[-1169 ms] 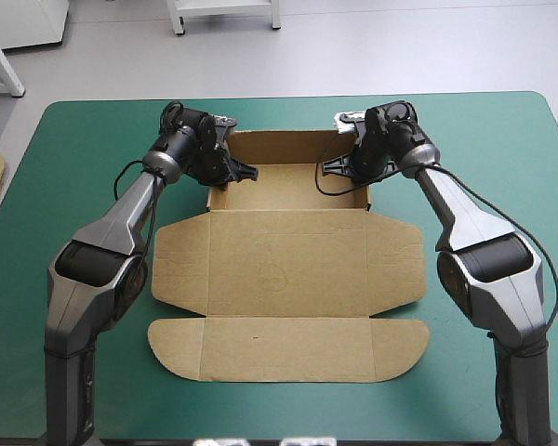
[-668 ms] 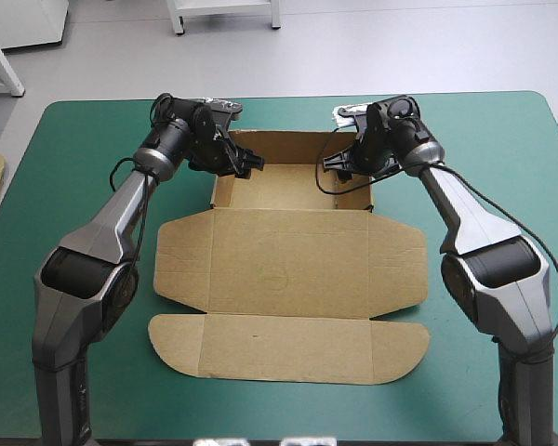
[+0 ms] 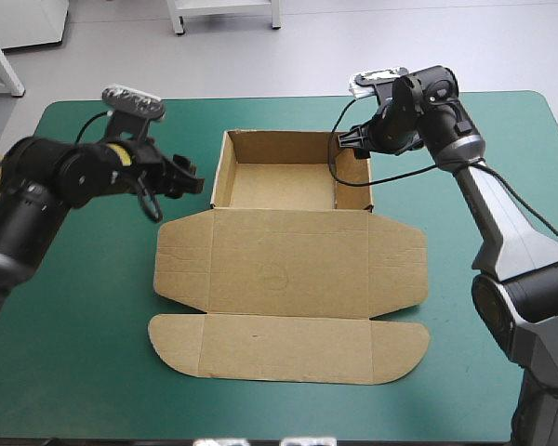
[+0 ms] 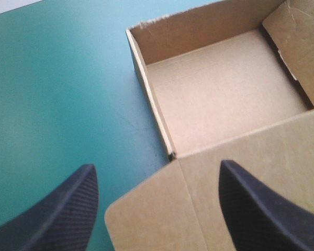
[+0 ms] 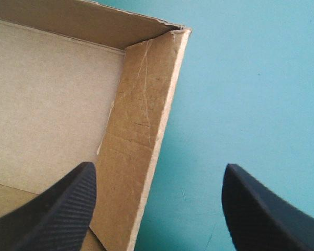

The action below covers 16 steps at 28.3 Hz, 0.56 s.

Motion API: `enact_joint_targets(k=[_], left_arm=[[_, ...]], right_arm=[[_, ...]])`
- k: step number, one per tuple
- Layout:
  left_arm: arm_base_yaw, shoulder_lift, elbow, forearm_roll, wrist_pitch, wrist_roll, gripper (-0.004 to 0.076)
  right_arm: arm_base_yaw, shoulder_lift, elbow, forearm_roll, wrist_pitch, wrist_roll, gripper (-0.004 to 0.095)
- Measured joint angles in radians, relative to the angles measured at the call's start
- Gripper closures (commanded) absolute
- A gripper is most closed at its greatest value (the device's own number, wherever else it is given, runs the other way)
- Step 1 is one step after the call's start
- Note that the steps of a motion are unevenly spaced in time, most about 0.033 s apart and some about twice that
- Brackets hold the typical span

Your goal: Fold the box

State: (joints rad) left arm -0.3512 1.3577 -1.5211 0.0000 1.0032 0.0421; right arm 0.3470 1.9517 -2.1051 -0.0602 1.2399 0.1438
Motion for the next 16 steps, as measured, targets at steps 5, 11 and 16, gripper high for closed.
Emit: enact_joint_targets(k=[5,11,16], left_arm=[[0.0,-0.301,0.234,-0.006,-0.003,0.0,0.0252],[0.0,-0.589,0.386,-0.006,0.04,0.0,0.0251],[0.0,-0.753,0.47,0.0,0.077,0.0,0.0259]], right_arm=[[0.0,0.0,0.0,0.0,-0.02,-0.004,0.0293],[0.0,0.033,-0.001,0.0,-0.021,-0.006,0.0309],[0.0,0.114,-0.001,0.008,-0.017,0.001,0.0409]])
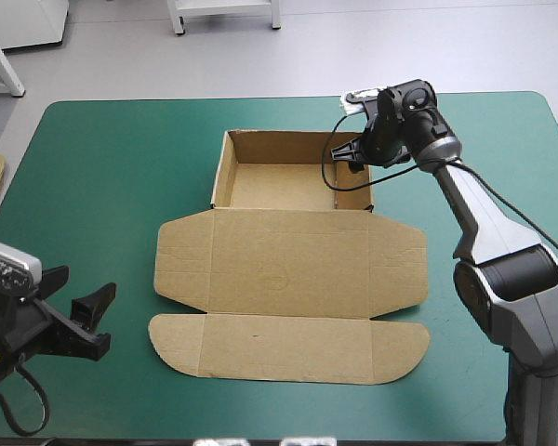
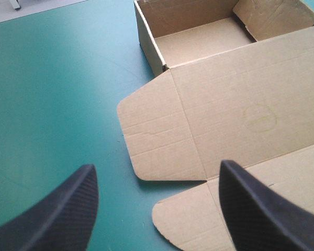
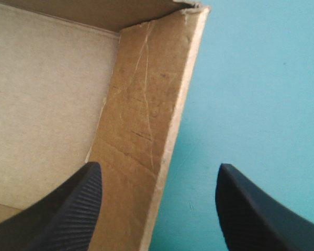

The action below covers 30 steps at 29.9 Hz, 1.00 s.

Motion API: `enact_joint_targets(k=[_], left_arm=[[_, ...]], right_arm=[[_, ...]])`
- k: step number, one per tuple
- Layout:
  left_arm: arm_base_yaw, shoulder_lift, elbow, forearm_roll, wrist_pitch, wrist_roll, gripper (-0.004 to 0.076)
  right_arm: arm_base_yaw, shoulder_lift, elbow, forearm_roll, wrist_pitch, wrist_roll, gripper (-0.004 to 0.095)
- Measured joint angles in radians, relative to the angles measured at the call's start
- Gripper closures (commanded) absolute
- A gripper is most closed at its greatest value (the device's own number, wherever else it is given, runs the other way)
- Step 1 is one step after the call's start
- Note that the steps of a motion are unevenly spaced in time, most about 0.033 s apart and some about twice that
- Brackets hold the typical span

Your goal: Fold the box

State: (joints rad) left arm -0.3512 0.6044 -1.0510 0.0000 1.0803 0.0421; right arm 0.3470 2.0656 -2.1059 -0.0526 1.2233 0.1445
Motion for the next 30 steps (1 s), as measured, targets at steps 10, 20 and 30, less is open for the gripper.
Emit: enact_joint_targets(k=[10,20,30], left_arm=[[0.0,-0.053,0.069,0.032,0.098,0.033,0.0262],[0.0,-0.053,0.069,0.032,0.033,0.034,0.0262],[0.0,-0.053,0.069,0.032,0.032,0.034,0.0262]], right_arm=[[0.0,0.112,0.0,0.031,0.004,-0.004,0.0929],[-0.047,0.086,0.0,-0.117,-0.037,-0.039,0.0927],[-0.365,0.051,0.0,-0.178,-0.025,-0.235,0.0927]])
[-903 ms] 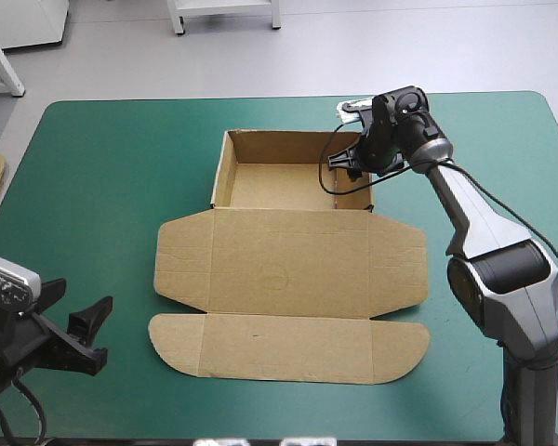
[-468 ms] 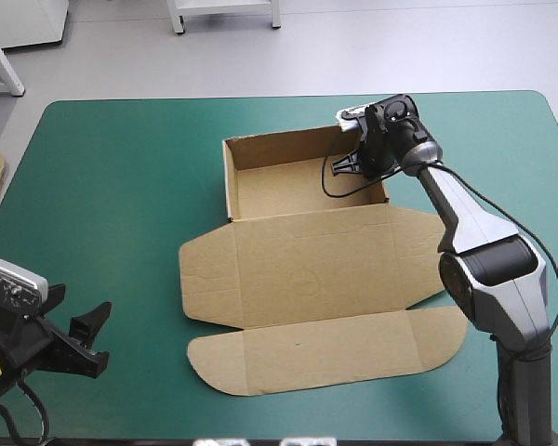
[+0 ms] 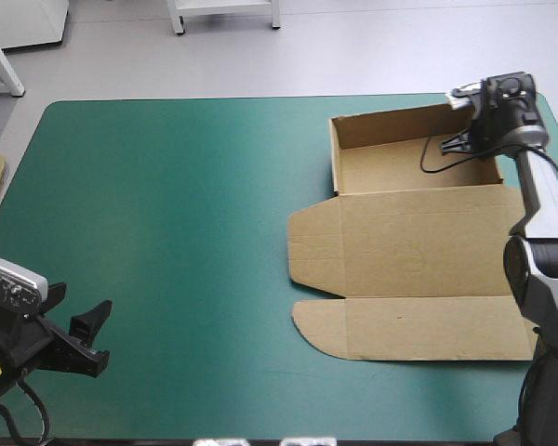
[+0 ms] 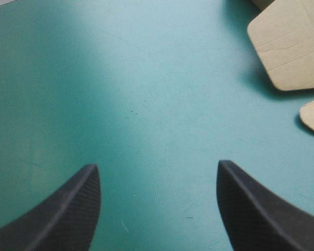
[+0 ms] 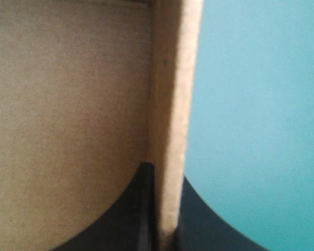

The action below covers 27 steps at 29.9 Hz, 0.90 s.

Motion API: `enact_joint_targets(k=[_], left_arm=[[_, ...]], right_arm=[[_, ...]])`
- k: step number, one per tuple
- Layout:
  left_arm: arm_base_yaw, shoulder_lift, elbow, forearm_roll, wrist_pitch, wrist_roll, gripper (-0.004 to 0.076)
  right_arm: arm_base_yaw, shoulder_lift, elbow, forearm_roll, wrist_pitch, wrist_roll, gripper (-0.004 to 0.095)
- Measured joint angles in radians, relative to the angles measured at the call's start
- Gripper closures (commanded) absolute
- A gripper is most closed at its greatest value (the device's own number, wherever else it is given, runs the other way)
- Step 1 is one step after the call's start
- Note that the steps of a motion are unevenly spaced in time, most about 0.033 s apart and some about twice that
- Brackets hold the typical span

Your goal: Fold the box

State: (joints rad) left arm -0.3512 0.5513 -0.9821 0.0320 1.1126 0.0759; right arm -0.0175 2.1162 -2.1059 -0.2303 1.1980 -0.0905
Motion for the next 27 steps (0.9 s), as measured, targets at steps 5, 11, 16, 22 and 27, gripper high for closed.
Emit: enact_joint_targets(k=[5,11,16,22,27], left_arm=[[0.0,0.0,0.0,-0.002,-0.004,0.0,0.0262],[0.0,0.0,0.0,-0.002,-0.007,0.0,0.0262],[0.0,0.0,0.0,-0.002,-0.009,0.0,0.0262],[0.0,0.0,0.0,-0.002,-0.012,0.0,0.0262],[0.0,0.0,0.0,-0.002,-0.014,0.0,0.0262]], right_arm=[[-0.185,0.0,0.0,0.011,-0.023,-0.073,0.0927],[-0.343,0.0,0.029,0.011,-0.022,-0.084,0.0927],[-0.42,0.0,0.054,0.056,-0.026,-0.085,0.0878],[-0.43,0.0,0.061,0.069,-0.065,-0.09,0.0465],[-0.43,0.0,0.061,0.121,-0.083,-0.095,0.019]])
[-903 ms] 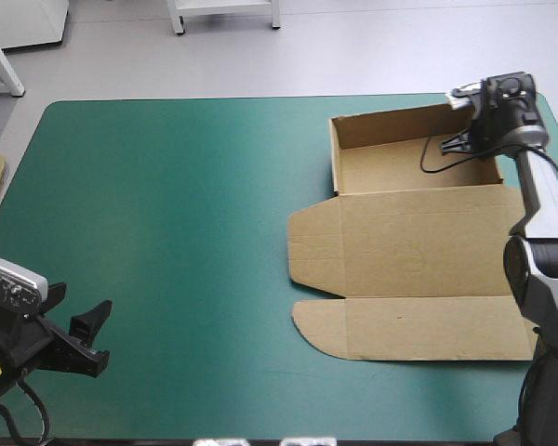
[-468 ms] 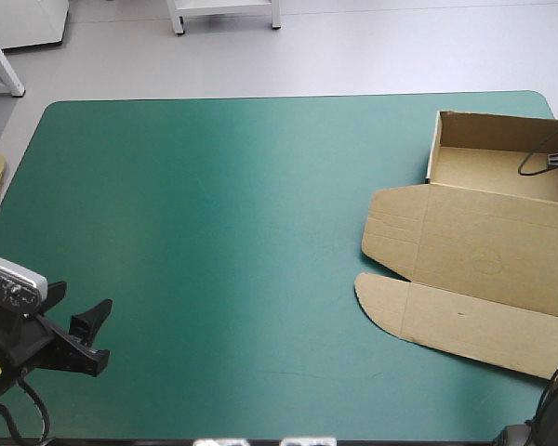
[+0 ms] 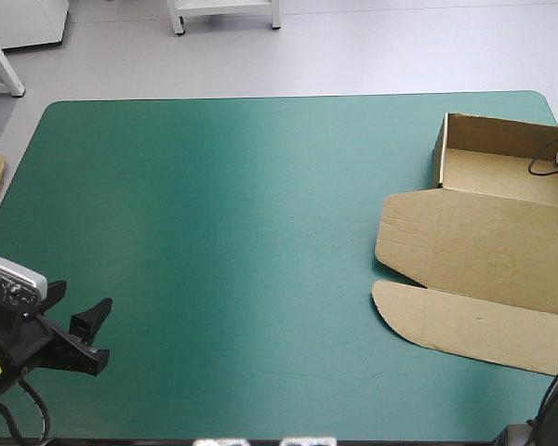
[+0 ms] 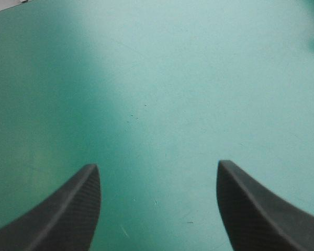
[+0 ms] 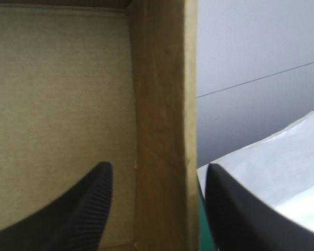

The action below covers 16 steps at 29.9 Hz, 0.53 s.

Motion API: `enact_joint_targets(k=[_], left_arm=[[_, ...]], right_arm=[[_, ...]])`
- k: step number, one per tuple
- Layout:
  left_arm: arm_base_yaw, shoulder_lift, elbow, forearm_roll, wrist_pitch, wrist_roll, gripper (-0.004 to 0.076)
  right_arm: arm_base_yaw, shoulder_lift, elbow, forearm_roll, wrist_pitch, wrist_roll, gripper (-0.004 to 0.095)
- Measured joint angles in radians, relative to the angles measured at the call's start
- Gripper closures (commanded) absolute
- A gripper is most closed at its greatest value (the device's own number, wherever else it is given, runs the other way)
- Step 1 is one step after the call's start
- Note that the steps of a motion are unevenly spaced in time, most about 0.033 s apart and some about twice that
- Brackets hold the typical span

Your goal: Fold the box

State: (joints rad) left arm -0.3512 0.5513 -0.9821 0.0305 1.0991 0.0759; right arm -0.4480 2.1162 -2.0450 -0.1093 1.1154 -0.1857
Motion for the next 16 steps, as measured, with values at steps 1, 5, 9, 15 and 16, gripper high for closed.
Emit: enact_joint_targets(k=[1,5,9,15,16], left_arm=[[0.0,0.0,0.0,0.0,0.0,0.0,0.0262],[0.0,0.0,0.0,0.0,-0.001,0.0,0.0262],[0.0,0.0,0.0,0.001,-0.012,0.0,0.0265],[0.0,0.0,0.0,0.03,-0.056,0.0,0.0265],[0.0,0.0,0.0,0.045,-0.064,0.0,0.0265]], right_arm=[[0.0,0.0,0.0,0.017,-0.002,0.0,0.0189],[0.0,-0.001,-0.019,0.072,0.004,-0.002,0.0226],[0.001,-0.044,-0.04,0.109,0.007,-0.004,0.0237],[0.015,-0.246,-0.053,0.25,0.064,-0.031,0.0353],[0.028,-0.276,-0.054,0.285,0.08,-0.038,0.0381]])
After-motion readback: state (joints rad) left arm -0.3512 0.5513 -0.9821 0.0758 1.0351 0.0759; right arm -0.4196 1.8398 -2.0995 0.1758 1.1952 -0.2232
